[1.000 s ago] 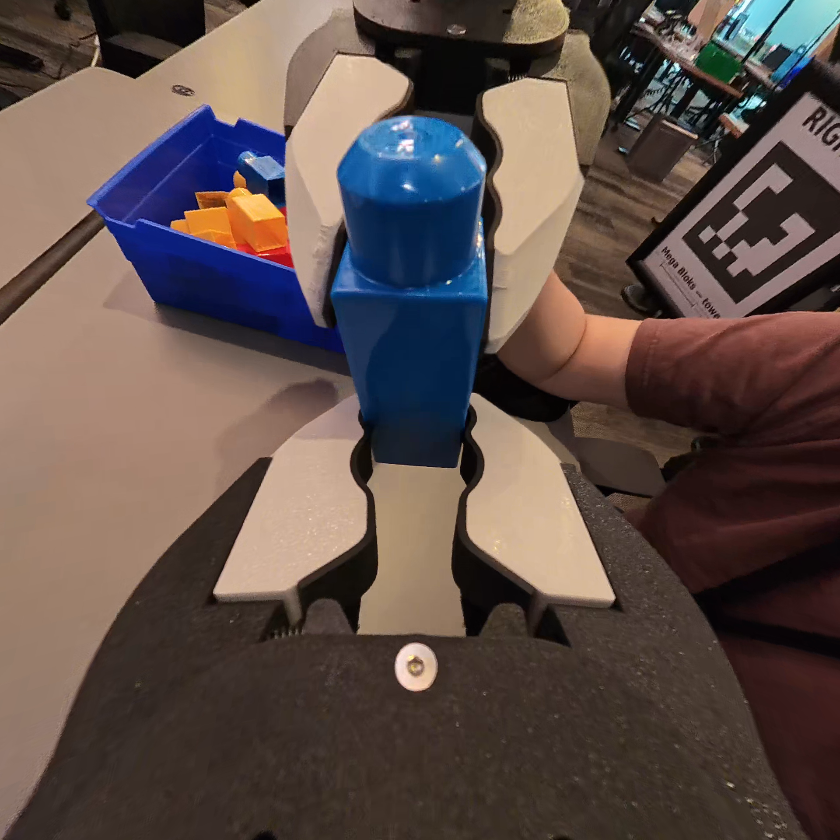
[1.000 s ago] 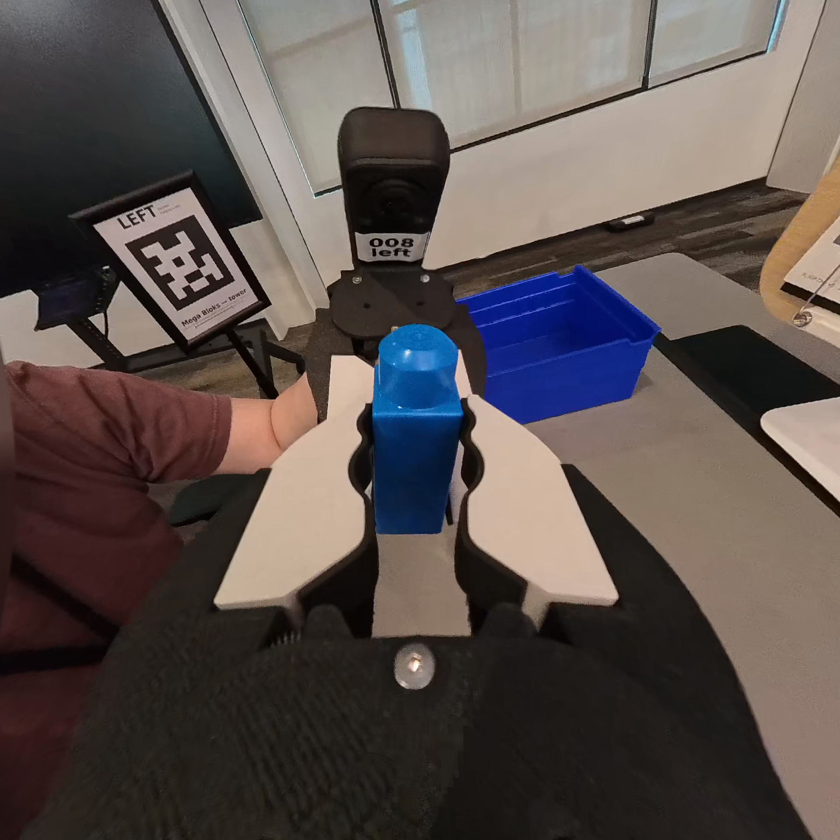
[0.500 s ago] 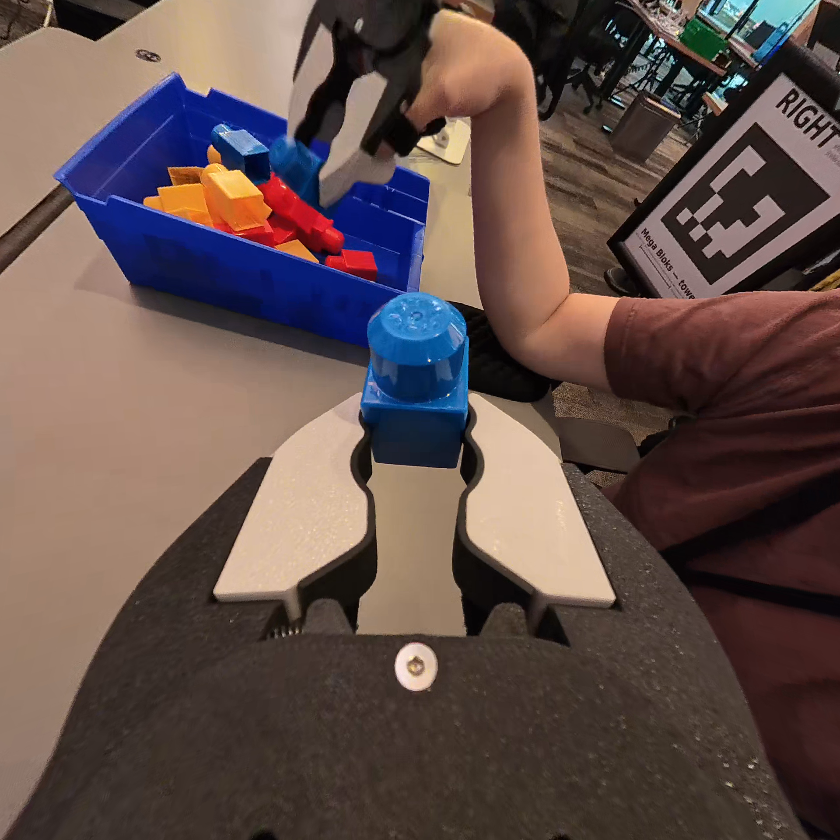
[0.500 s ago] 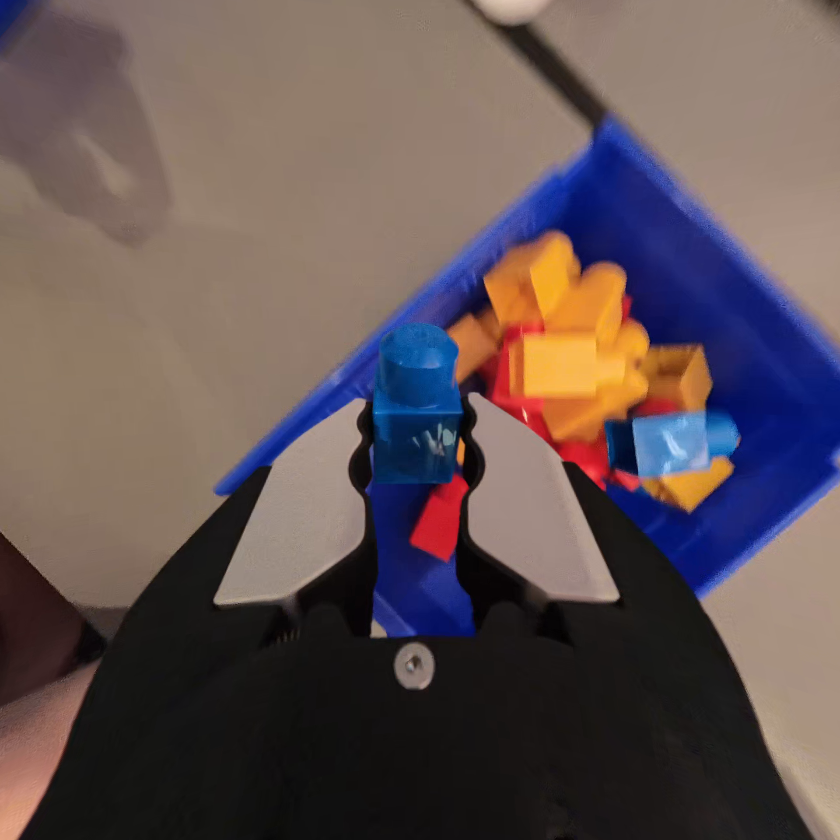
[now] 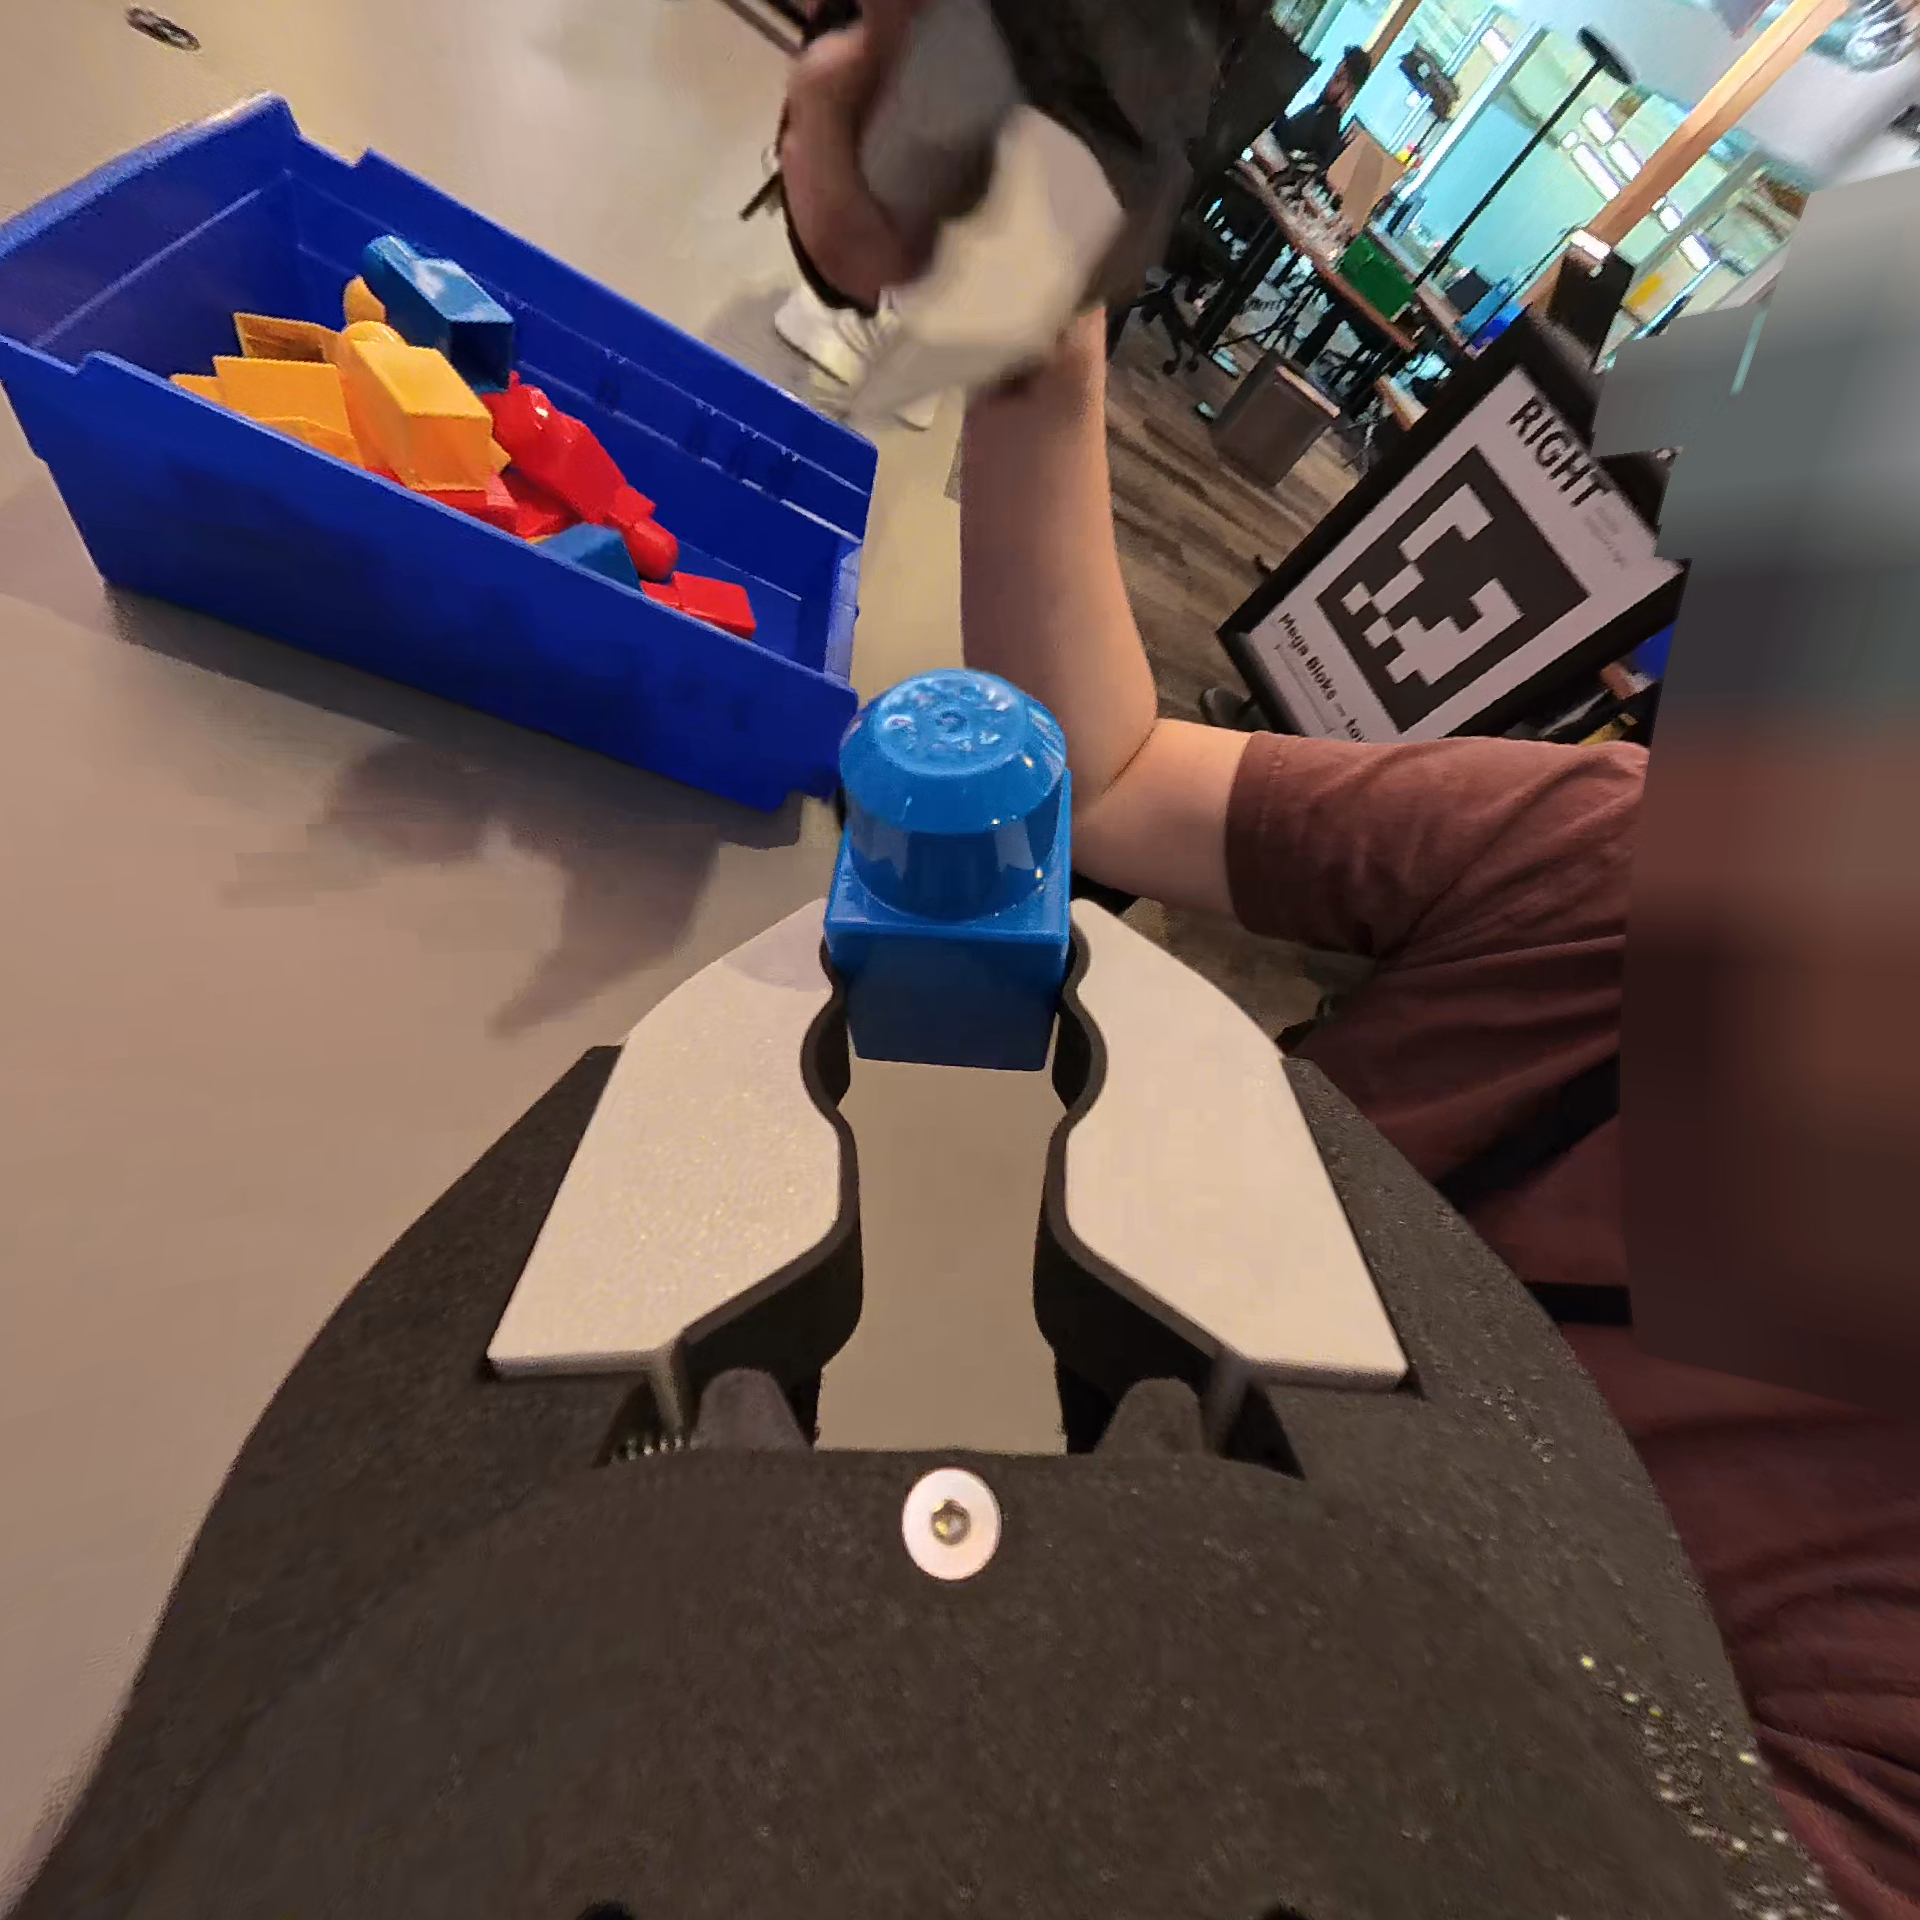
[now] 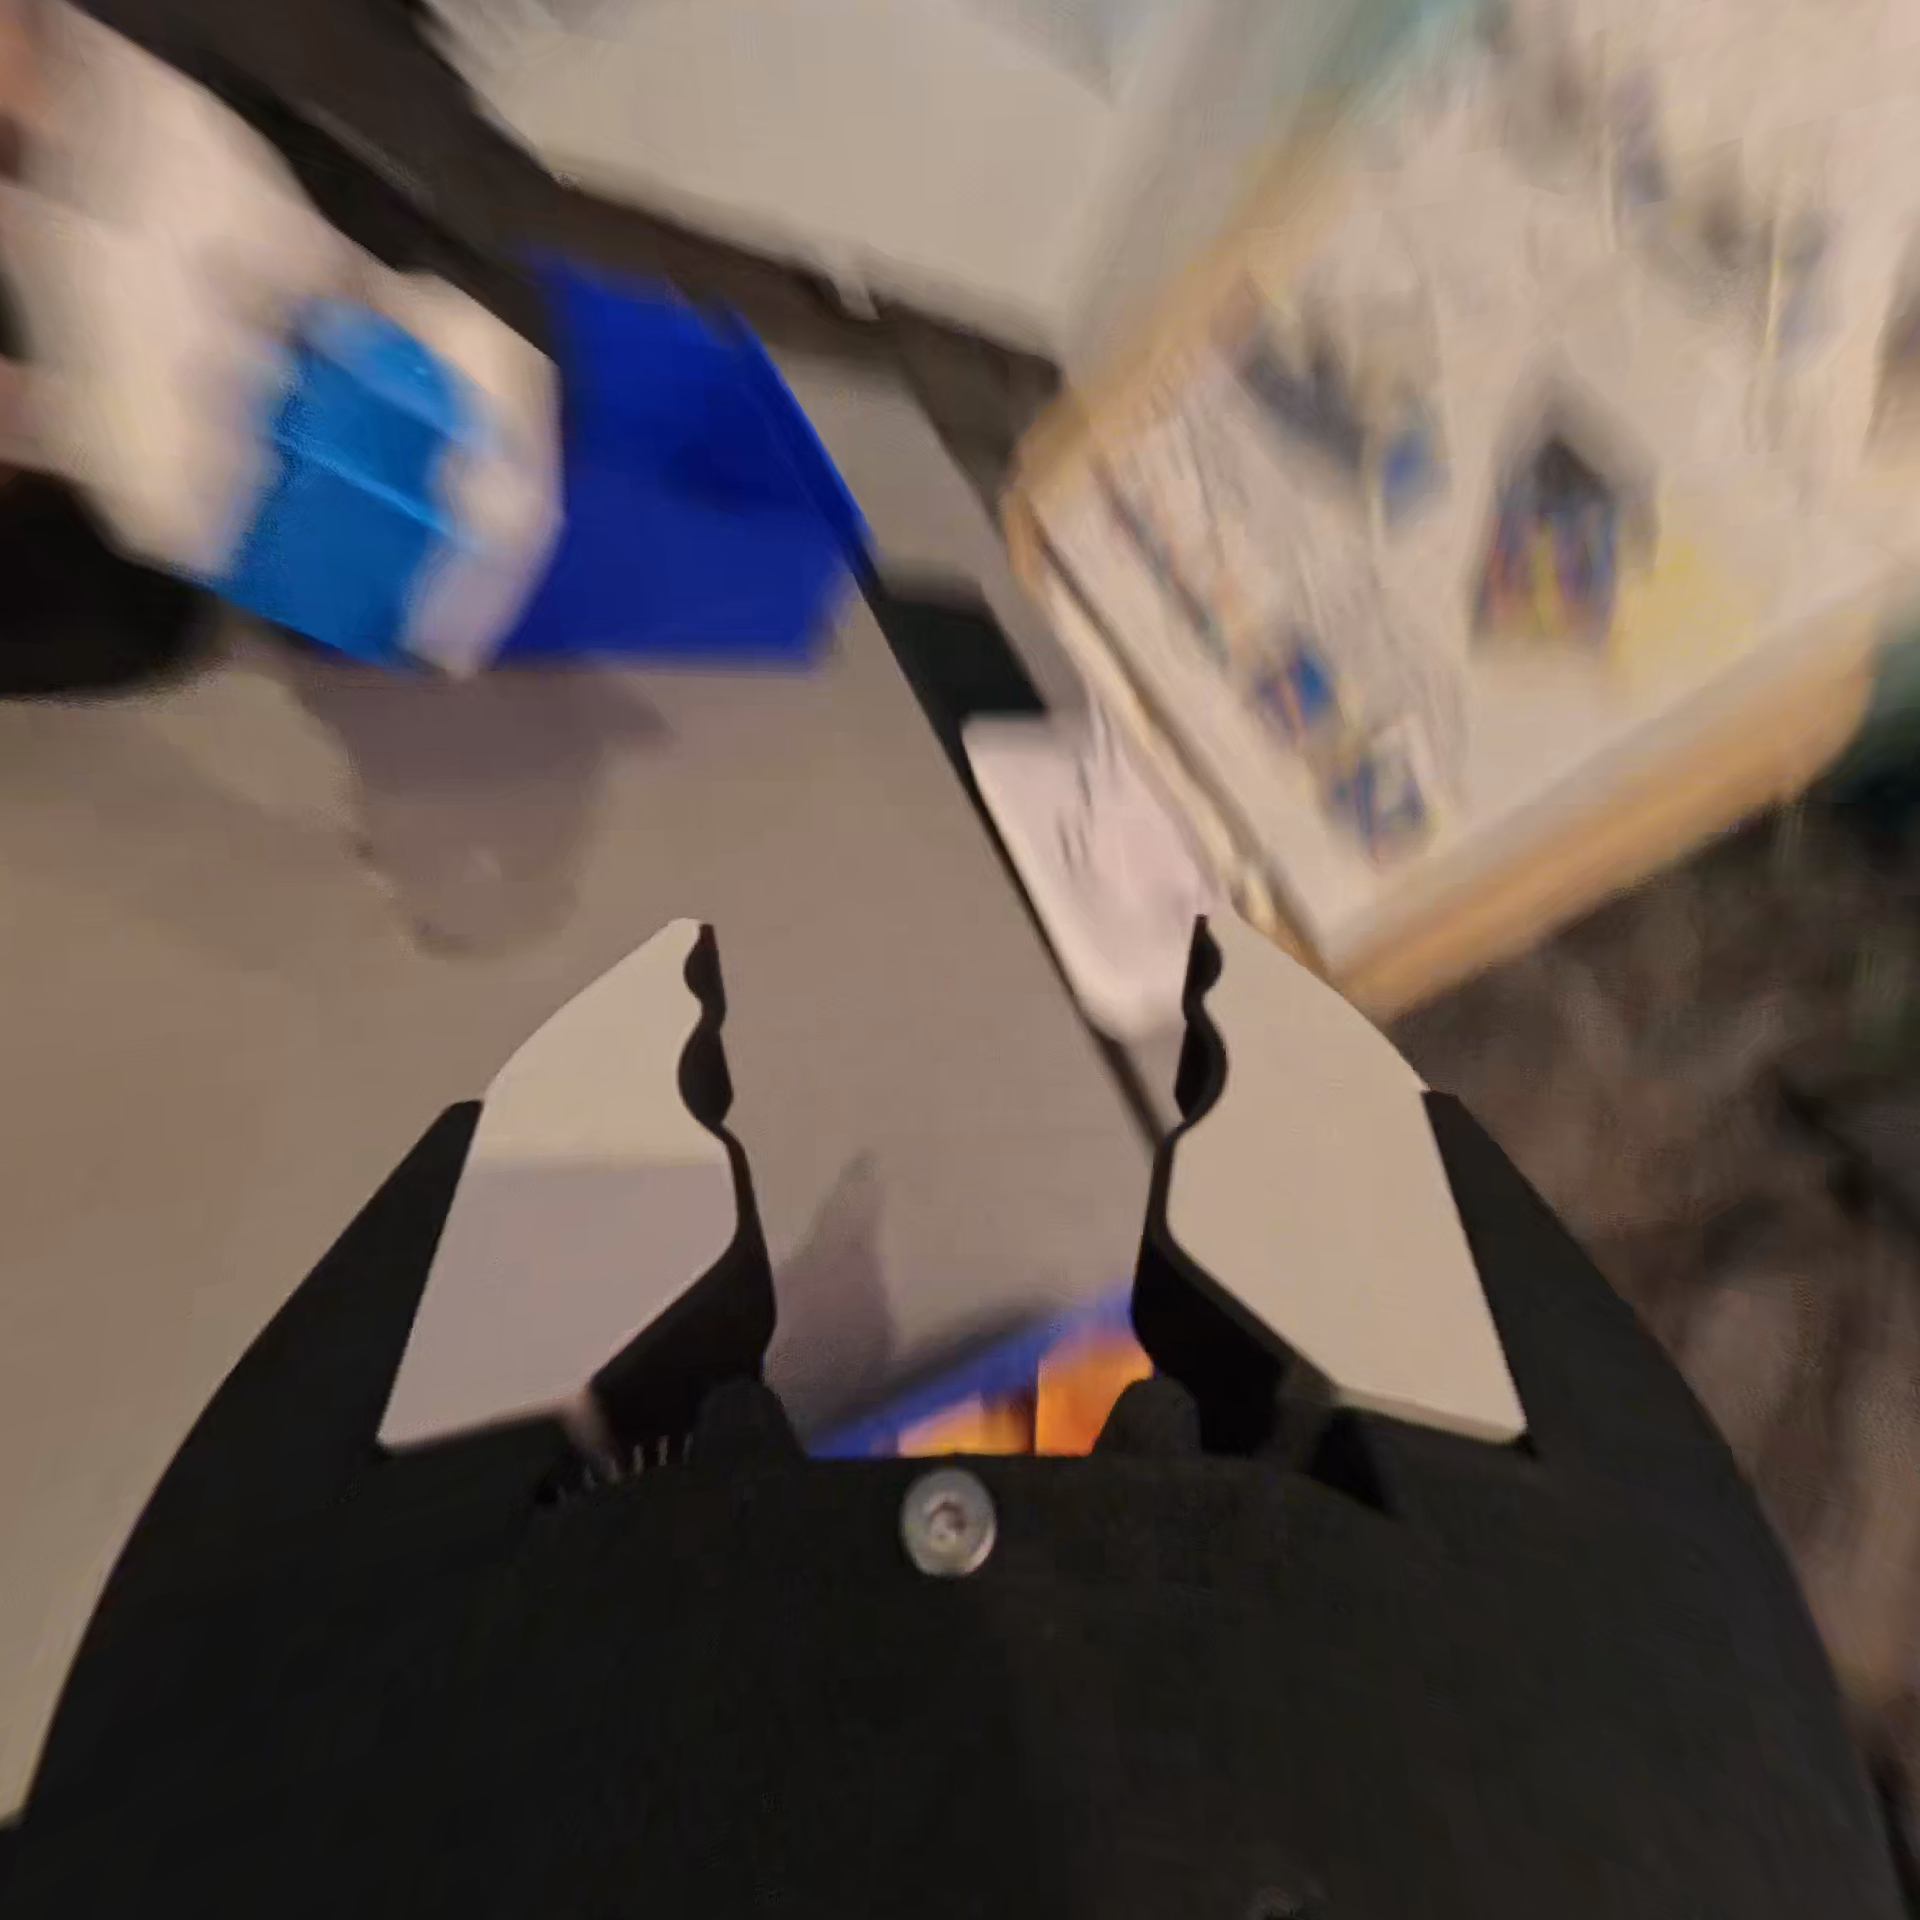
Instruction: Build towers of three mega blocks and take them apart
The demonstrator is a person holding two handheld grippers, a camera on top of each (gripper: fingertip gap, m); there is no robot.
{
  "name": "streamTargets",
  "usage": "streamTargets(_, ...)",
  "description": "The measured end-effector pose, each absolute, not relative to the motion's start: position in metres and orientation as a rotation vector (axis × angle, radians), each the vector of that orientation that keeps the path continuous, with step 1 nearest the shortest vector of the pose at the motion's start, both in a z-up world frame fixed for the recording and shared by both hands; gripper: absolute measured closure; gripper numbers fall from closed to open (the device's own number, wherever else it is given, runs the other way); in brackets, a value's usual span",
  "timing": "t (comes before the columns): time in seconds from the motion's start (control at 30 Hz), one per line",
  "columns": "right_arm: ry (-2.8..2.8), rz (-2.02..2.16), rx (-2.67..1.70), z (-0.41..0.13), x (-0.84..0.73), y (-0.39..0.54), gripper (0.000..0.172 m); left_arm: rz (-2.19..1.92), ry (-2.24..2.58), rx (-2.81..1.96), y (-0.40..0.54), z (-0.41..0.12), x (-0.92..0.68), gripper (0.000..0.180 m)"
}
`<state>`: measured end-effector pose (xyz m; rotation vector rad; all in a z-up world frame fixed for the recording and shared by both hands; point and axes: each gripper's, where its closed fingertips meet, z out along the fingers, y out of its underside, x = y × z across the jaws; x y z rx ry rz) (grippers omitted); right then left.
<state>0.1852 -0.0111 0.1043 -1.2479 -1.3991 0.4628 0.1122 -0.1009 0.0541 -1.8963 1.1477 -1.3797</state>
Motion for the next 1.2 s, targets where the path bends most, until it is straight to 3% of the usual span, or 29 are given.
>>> streamTargets(0.13,-1.517,0.392,-0.701,0.117,0.118,-0.097,0.094,-1.424,1.153,-1.880,-0.108,0.062,0.103,0.145)
streamTargets(0.33,-1.610,0.266,-0.689,0.086,0.081,-0.110,0.094,-1.494,1.224,-1.836,-0.126,0.068,0.109,0.145)
streamTargets(0.4,-1.616,0.264,-0.662,0.085,0.081,-0.113,0.102,-1.507,1.248,-1.834,-0.130,0.067,0.112,0.145)
streamTargets(0.63,-1.650,0.270,-0.726,0.093,0.102,-0.109,0.103,-1.506,1.259,-1.812,-0.133,0.072,0.115,0.143)
streamTargets(0.8,-1.545,0.250,-1.220,0.095,0.223,-0.040,0.103,-1.347,1.152,-1.769,-0.120,0.095,0.081,0.138)
streamTargets(1.03,-1.509,0.115,-2.091,-0.045,0.349,0.029,0.102,-1.121,0.978,-1.766,-0.108,0.117,0.018,0.137)
streamTargets(1.2,-1.519,0.017,-2.258,-0.082,0.358,0.046,0.101,-0.877,0.663,-1.827,-0.081,0.123,-0.055,0.133)
